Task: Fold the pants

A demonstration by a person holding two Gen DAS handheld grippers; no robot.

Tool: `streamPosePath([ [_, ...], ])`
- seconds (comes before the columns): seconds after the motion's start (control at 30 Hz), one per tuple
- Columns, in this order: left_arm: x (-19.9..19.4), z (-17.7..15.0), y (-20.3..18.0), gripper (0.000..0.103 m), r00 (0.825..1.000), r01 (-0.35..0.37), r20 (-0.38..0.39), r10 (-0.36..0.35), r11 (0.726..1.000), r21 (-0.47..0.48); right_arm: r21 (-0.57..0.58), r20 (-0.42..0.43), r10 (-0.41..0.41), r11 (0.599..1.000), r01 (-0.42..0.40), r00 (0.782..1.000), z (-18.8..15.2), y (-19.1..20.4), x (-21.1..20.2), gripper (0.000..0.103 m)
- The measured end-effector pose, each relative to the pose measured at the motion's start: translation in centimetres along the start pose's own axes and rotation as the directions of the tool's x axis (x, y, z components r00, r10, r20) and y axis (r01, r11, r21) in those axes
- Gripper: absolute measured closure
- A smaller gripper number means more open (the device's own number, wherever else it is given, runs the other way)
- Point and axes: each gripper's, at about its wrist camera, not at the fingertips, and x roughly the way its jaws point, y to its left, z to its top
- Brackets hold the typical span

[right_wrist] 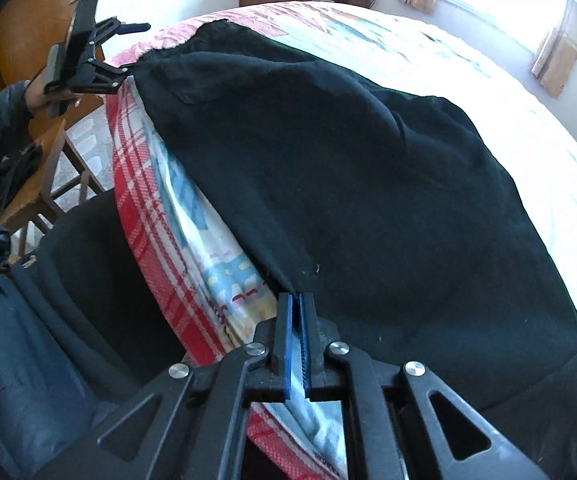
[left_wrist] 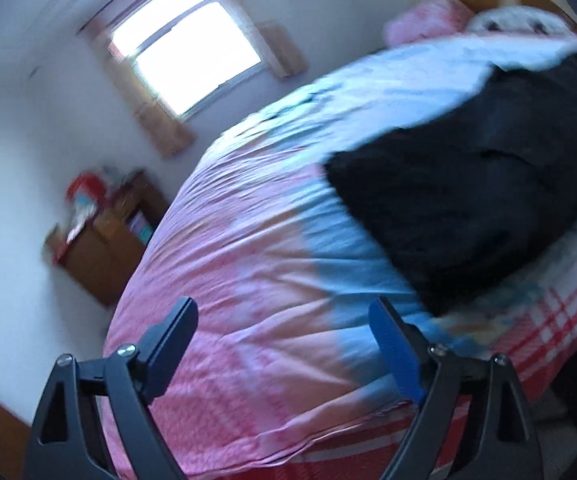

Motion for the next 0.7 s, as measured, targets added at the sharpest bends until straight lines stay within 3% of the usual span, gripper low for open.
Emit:
streamPosePath([
  [0.13, -2.7, 1.5, 0.7, 0.013, 0.998, 0.021, 0.062, -0.013, 0.993, -0.114, 0.115, 0.082, 0.099, 0.987, -0.108, 0.992, -0.3, -2.8, -3.1, 0.098],
  [0.2, -4.1, 3.3, -0.1, 0.005, 0.993, 0.068, 0.111, -0.050, 0.985, -0.158, 0.184, 0.152, 0.135, 0.969, -0.162, 0.979, 0.1, -4.9, -5.1, 0.098],
  [0.3, -4.8, 6.2, -2.1, 0.001, 0.979, 0.154, 0.162, -0.123, 0.968, -0.199, 0.264, 0.247, 0.158, 0.938, -0.223, 0.956, 1.7, -8.1, -6.7, 0.093],
  [0.33, -4.7, 7.1, -3.0, 0.001, 0.973, 0.186, 0.171, -0.152, 0.961, -0.204, 0.283, 0.269, 0.156, 0.930, -0.233, 0.950, 2.4, -9.0, -6.8, 0.088],
  [0.4, -4.2, 8.5, -5.2, 0.001, 0.963, 0.245, 0.168, -0.211, 0.944, -0.221, 0.342, 0.299, 0.132, 0.910, -0.235, 0.945, 4.1, -11.2, -6.2, 0.036],
  [0.43, -3.6, 9.1, -6.2, 0.001, 0.958, 0.269, 0.159, -0.238, 0.938, -0.218, 0.366, 0.319, 0.123, 0.898, -0.242, 0.940, 4.9, -11.8, -5.7, 0.030],
  [0.47, -3.3, 9.7, -7.3, 0.001, 0.954, 0.286, 0.159, -0.256, 0.934, -0.213, 0.377, 0.338, 0.130, 0.889, -0.261, 0.932, 5.7, -12.5, -5.2, 0.030],
  [0.63, -2.6, 11.3, -11.2, 0.001, 0.934, 0.349, 0.157, -0.320, 0.912, -0.214, 0.415, 0.275, 0.161, 0.870, -0.267, 0.948, 10.3, -14.8, -1.2, 0.031],
  [0.7, -1.9, 11.7, -12.1, 0.001, 0.926, 0.373, 0.155, -0.345, 0.901, -0.223, 0.428, 0.226, 0.191, 0.861, -0.274, 0.955, 11.8, -15.6, 0.6, 0.048],
])
